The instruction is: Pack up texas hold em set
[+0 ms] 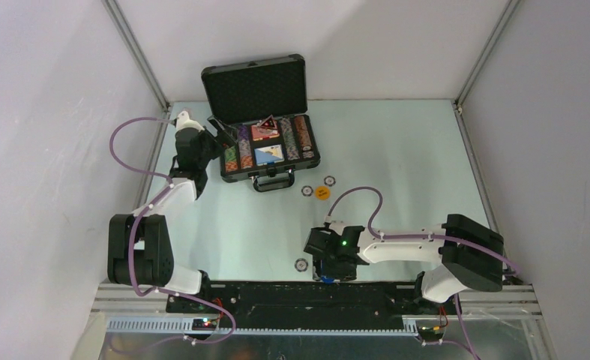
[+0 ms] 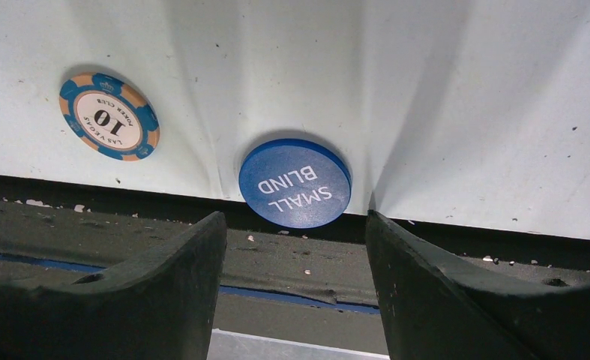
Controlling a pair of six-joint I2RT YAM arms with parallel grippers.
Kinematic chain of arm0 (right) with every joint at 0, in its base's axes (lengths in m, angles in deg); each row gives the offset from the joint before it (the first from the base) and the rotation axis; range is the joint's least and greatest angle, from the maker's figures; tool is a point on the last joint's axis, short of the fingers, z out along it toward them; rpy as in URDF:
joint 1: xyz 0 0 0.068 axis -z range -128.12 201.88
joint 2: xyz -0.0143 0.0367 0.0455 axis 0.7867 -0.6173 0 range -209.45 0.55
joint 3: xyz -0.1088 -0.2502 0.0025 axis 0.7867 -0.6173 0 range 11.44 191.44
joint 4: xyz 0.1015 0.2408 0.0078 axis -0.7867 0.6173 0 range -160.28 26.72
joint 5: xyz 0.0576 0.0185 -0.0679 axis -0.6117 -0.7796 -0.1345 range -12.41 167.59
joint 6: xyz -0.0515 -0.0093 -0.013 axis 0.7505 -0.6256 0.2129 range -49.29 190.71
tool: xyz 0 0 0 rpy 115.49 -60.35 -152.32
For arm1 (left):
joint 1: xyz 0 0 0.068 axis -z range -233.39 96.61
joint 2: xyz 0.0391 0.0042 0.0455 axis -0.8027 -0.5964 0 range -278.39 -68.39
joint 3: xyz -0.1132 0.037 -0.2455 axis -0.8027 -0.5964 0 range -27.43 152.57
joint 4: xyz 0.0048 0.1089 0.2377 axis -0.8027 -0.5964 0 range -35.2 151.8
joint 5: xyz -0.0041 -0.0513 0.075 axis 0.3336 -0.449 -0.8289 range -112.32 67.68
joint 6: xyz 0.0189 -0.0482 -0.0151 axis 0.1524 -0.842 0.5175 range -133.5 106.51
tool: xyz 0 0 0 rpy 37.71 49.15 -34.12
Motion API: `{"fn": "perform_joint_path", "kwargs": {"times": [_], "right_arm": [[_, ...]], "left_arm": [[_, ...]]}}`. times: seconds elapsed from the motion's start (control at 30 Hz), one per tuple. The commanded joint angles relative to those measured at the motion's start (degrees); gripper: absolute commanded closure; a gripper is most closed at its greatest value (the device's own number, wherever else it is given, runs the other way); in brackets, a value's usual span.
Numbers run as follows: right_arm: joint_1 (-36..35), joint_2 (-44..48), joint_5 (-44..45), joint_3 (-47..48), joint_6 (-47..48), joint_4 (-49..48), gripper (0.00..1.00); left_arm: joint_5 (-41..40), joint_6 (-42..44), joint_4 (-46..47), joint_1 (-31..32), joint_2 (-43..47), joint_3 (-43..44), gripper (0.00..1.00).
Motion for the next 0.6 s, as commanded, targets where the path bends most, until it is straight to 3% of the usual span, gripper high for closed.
{"fn": "perform_joint_path", "kwargs": {"times": [0.0, 0.57], "right_arm": [[0.19, -0.78, 2.54, -0.03, -1.4, -0.37, 0.28], [-0.82, -6.07, 8.74, 7.95, 0.99, 7.02, 0.27]], "left_arm": [[0.75, 0.17, 1.02, 0.02, 0.07, 2.12, 0.0], [0.8, 0.11, 1.05, 0.0, -0.01, 2.26, 0.02]]}}
